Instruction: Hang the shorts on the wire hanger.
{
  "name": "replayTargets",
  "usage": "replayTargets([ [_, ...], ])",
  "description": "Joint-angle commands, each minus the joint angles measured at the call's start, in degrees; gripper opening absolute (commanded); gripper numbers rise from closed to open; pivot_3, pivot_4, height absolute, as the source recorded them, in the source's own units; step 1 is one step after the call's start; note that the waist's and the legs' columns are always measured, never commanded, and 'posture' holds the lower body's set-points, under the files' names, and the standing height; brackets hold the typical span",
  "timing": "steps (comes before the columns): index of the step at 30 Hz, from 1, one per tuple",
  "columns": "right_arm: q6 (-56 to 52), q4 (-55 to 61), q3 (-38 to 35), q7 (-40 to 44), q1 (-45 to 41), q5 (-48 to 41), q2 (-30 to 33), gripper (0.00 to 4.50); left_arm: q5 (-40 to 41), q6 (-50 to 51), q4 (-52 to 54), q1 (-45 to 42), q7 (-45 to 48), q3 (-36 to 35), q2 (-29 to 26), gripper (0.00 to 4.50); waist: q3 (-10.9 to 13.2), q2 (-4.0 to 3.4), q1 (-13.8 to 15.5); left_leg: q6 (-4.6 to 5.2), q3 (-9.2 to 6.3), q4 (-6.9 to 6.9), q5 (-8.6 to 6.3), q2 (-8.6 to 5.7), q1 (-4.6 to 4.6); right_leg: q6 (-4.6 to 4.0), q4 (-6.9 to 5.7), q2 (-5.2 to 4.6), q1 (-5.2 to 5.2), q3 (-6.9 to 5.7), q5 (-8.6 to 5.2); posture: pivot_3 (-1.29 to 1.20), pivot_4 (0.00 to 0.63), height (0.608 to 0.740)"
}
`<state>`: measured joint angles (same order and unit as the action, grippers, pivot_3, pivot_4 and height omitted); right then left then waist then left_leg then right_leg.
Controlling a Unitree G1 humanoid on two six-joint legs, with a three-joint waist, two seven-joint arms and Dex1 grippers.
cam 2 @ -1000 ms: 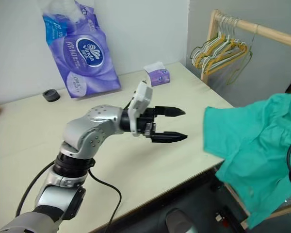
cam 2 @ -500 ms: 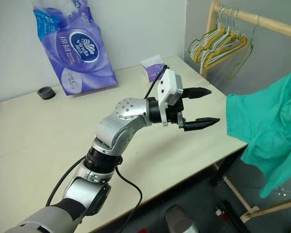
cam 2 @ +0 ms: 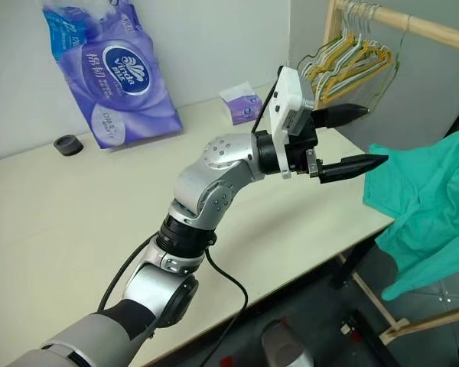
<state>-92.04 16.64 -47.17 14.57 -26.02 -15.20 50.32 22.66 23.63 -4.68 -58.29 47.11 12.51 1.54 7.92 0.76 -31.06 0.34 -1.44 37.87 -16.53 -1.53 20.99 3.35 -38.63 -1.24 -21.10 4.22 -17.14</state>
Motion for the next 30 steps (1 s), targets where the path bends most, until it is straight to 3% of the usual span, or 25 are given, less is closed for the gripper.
replayTargets([
  [1, 0.11, 1.63, -1.27, -0.61, -2.32, 1.01, 0.54, 0.00, 0.70, -1.88, -0.07, -1.83, -0.21, -1.89, 0.56, 4.45, 0.00, 0.00, -0.61, 0.00, 0.04, 0.00, -0.01, 0.00, 0.00, 0.03, 0.03, 0.00, 0.00, 0.03, 0.00, -0.62, 0.156, 0.740],
  [26, 2.88, 0.37, 1.53, -1.40, -4.95, 1.13, -2.93, 0.00, 0.05, -3.96, -1.02, -3.30, 0.35, -2.48, 0.25, 4.45, 0.01, 0.02, -0.87, -0.02, 0.13, -0.01, -0.09, 0.01, -0.01, 0.14, 0.10, 0.00, -0.01, 0.14, 0.00, -0.58, 0.146, 0.740],
  [30, 2.20, 1.23, 0.86, -1.59, -5.66, 1.28, -4.11, 1.04, 0.07, -3.98, -1.04, -3.26, 0.77, -2.36, 0.11, 4.50, 0.01, 0.01, -0.81, -0.03, 0.12, -0.01, -0.10, 0.01, -0.01, 0.14, 0.10, 0.00, -0.01, 0.14, 0.00, -0.58, 0.146, 0.740],
])
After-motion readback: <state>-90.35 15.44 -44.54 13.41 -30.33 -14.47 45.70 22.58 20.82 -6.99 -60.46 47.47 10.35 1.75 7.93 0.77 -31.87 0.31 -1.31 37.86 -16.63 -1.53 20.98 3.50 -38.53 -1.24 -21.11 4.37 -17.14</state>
